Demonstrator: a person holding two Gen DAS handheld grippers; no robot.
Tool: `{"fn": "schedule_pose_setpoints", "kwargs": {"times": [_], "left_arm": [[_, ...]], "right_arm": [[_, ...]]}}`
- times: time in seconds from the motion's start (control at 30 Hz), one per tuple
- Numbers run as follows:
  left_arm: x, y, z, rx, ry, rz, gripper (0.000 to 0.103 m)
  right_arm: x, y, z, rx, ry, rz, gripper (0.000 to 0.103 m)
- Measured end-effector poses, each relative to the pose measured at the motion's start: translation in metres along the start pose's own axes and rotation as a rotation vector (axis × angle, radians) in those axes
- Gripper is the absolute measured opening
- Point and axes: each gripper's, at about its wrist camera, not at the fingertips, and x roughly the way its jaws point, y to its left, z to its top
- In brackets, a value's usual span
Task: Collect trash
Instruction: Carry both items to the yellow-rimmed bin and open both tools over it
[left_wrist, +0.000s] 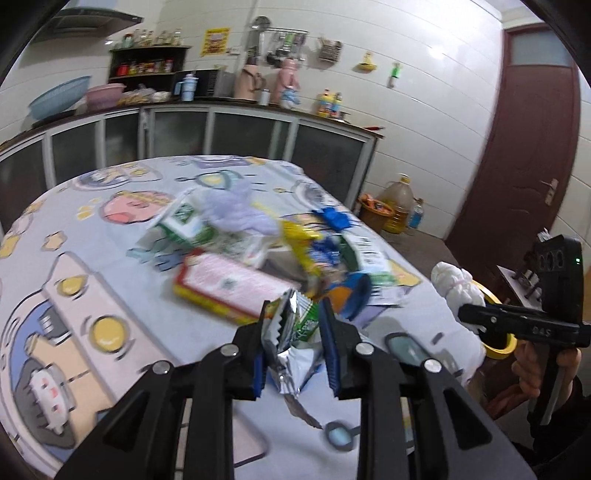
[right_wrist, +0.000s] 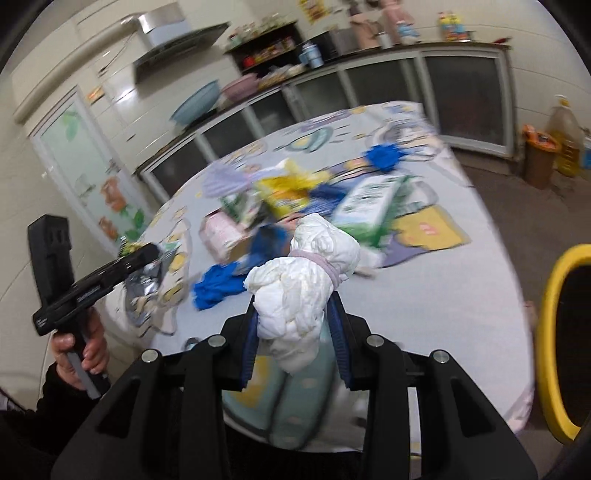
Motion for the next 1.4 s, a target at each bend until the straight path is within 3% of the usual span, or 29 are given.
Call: {"fn": "schedule_pose_setpoints", "kwargs": {"times": [0.1, 0.43, 0.63, 0.8, 1.0, 1.4], "left_arm": [[0.017, -0.026, 0.008, 0.039, 0.013, -0.046, 0.023], [0.088, -0.135, 0.039, 0.185, 0.082, -0.246, 0.023], [0.137, -0.209, 0.048, 0.250, 0.125, -0.368, 0.023], [0.183, -0.271, 0.046, 0.288, 0.189, -0.452, 0.023], [0.224, -0.326, 0.029, 0.310, 0.260, -0.496, 0.023], [0.265, -0.369, 0.015, 0.309, 0.333, -0.497, 0.024]], "right_arm": [[-0.014, -0.025, -0.001, 0.043, -0.030, -0.049, 0.034], [-0.096, -0.130, -0.010, 0.224, -0.198, -0.341, 0.034], [-0.124, -0.186, -0.028, 0.328, -0.220, -0.464, 0.034], [-0.130, -0.220, -0.047, 0.398, -0.209, -0.516, 0.034], [-0.132, -0.253, -0.072, 0.474, -0.183, -0.543, 0.035], [-0.135, -0.275, -0.088, 0.531, -0.159, -0.589, 0.035]]}}
